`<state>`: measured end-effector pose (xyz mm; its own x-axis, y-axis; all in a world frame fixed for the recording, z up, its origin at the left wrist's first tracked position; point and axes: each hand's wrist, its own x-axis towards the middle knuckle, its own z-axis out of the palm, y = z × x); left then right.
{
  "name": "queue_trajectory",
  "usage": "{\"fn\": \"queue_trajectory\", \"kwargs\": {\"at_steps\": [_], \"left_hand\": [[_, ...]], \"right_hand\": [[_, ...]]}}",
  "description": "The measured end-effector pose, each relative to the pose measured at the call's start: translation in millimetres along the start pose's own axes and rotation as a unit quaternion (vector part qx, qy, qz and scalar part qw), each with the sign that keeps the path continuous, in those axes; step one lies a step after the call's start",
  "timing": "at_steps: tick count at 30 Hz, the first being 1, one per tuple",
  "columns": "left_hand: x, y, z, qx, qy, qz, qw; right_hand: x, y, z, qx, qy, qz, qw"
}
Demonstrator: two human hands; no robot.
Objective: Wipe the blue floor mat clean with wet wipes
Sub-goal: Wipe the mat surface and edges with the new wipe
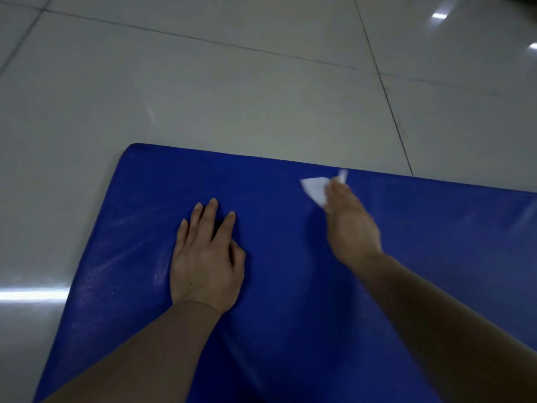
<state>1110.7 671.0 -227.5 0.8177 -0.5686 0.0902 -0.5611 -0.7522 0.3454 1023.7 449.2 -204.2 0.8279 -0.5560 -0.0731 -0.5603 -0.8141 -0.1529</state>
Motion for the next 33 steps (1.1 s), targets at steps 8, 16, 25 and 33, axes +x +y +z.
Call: {"fn": "queue_trajectory", "kwargs": {"at_steps": [8, 16, 25, 33], "left_hand": [[0.8, -0.7, 0.7, 0.007, 0.001, 0.004, 1.000], [0.9, -0.9, 1.1, -0.005, 0.014, 0.007, 1.000], [0.9, -0.5, 1.4, 0.002, 0.017, 0.005, 1.000], [0.4, -1.0, 2.0, 0.000, 0.014, 0.005, 1.000]], "right_hand": [[-7.3, -71.6, 23.3, 0.001, 0.064, -0.062, 0.996], [-39.7, -11.3, 1.1, 0.031, 0.048, -0.052, 0.997], [-37.0, -78.2, 41.1, 0.028, 0.032, -0.050, 0.998], [1.4, 3.7, -3.2, -0.030, 0.011, 0.151, 0.988]]}}
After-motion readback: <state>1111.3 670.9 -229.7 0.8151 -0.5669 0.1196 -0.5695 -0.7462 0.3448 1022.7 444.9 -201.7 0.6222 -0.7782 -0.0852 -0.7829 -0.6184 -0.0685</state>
